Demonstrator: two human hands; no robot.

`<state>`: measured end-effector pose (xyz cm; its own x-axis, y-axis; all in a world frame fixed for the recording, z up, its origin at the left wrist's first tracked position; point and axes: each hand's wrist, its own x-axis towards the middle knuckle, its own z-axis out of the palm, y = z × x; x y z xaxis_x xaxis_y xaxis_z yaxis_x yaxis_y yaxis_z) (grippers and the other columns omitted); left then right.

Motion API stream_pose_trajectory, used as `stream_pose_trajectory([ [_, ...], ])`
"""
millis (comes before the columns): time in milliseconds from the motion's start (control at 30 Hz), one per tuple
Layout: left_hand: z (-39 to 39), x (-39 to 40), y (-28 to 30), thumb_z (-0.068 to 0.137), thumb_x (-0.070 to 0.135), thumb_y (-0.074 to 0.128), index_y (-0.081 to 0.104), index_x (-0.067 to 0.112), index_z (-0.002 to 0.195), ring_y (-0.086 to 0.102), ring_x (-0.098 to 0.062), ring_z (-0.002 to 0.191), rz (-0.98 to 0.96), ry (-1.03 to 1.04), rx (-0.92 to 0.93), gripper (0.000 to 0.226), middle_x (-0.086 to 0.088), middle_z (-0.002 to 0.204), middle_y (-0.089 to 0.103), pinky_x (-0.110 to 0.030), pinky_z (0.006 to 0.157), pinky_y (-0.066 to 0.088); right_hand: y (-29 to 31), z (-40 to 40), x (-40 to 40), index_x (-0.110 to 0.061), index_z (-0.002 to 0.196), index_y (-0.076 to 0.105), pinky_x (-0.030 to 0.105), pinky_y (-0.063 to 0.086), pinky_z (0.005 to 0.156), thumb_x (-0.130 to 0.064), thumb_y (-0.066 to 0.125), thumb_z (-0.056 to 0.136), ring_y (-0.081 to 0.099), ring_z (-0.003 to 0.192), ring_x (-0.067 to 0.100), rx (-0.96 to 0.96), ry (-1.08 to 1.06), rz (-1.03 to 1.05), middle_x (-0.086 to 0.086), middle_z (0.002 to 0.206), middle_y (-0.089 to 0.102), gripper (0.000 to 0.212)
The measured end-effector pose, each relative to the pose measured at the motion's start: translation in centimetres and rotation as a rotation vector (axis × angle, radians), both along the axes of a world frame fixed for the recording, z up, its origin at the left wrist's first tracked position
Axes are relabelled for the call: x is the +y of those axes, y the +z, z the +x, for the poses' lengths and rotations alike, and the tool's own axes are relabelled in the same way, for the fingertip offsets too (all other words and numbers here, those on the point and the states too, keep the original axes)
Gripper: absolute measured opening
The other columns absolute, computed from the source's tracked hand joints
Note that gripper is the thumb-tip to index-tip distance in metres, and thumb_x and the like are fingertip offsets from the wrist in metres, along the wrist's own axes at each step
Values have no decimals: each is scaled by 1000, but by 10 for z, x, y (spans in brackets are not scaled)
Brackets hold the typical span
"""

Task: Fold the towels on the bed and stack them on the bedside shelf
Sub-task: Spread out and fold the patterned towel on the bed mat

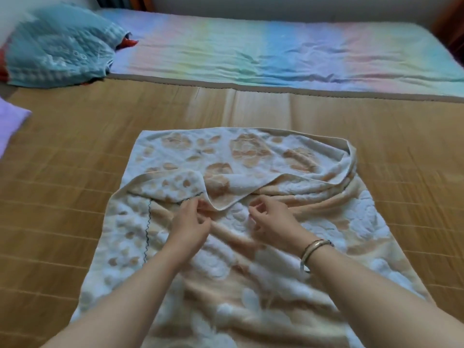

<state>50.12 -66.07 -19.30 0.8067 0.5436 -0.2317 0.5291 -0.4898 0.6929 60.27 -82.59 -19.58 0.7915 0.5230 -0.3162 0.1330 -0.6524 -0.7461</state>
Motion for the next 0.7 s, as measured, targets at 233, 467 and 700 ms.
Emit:
stream_pose_trajectory([
  [233,27,141,-11,89,6,48,52,21,119,42,-22,122,52,25,-14,34,0,134,45,-34,95,38,-5,20,151,-16,100,61,37,49,77,-50,53,89,54,88,16,-88,5,-126,1,101,49,37],
  [467,51,278,-50,95,22,49,48,23,133,35,-26,131,21,59,154,38,-1,143,40,-29,91,31,-12,68,240,2,133,41,17,28,32,-19,62,86,41,43,10,224,-6,-439,-1,53,46,55],
  [700,67,330,-68,88,37,62,53,37,114,47,-21,113,-420,184,64,28,5,92,54,-36,97,41,-3,99,298,-9,77,54,19,39,41,-8,59,88,46,43,10,431,62,-598,1,51,51,12],
])
